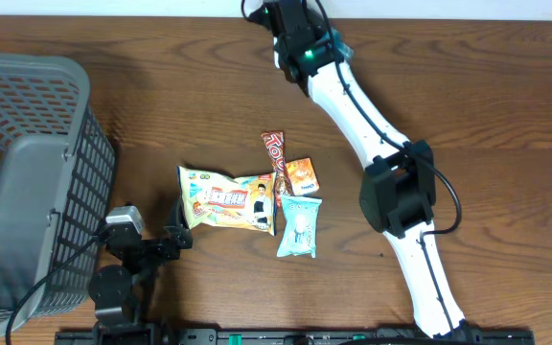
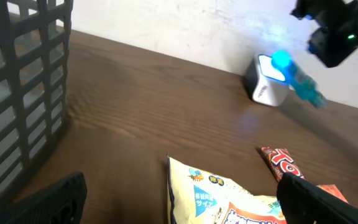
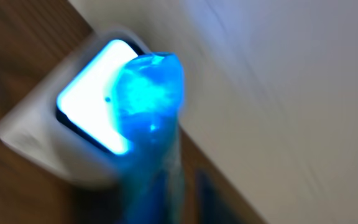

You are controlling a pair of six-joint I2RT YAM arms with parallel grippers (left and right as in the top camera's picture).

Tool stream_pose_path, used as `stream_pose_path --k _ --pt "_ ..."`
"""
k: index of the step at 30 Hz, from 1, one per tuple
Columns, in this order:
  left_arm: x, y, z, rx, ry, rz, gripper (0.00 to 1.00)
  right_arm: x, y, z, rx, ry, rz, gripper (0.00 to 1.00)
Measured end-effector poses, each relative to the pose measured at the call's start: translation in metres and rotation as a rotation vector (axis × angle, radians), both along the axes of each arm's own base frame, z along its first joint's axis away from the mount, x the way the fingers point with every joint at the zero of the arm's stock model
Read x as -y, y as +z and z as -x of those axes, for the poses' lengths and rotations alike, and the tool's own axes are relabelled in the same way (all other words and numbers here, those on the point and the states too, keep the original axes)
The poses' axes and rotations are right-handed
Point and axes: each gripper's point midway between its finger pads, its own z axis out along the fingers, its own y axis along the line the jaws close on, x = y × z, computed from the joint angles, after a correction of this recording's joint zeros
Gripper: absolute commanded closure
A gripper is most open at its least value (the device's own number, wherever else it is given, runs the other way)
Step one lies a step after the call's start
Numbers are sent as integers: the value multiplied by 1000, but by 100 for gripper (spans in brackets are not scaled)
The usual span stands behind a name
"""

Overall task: Scan the item barcode
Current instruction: 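Hold the bottle in front of the scanner, rotating its label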

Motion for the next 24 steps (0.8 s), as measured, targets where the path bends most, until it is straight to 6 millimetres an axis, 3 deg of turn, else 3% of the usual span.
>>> stream_pose_path --k 5,8,11,13,14,18,24 --pt "0 0 0 0 0 0 2 75 12 41 -136 -236 100 99" --pt "0 0 0 0 0 0 2 121 13 62 -243 -324 61 96" --pt "0 0 0 0 0 0 2 149 6 69 -339 -344 -66 57" --pt "0 0 0 0 0 0 2 159 -2 68 -391 -333 -177 12" --pt "0 0 0 0 0 0 2 160 -7 67 -416 -313 -232 5" --pt "0 0 0 0 0 0 2 170 -22 63 -458 -321 -399 1" --pt "0 0 0 0 0 0 2 199 -47 90 -516 -716 -713 1"
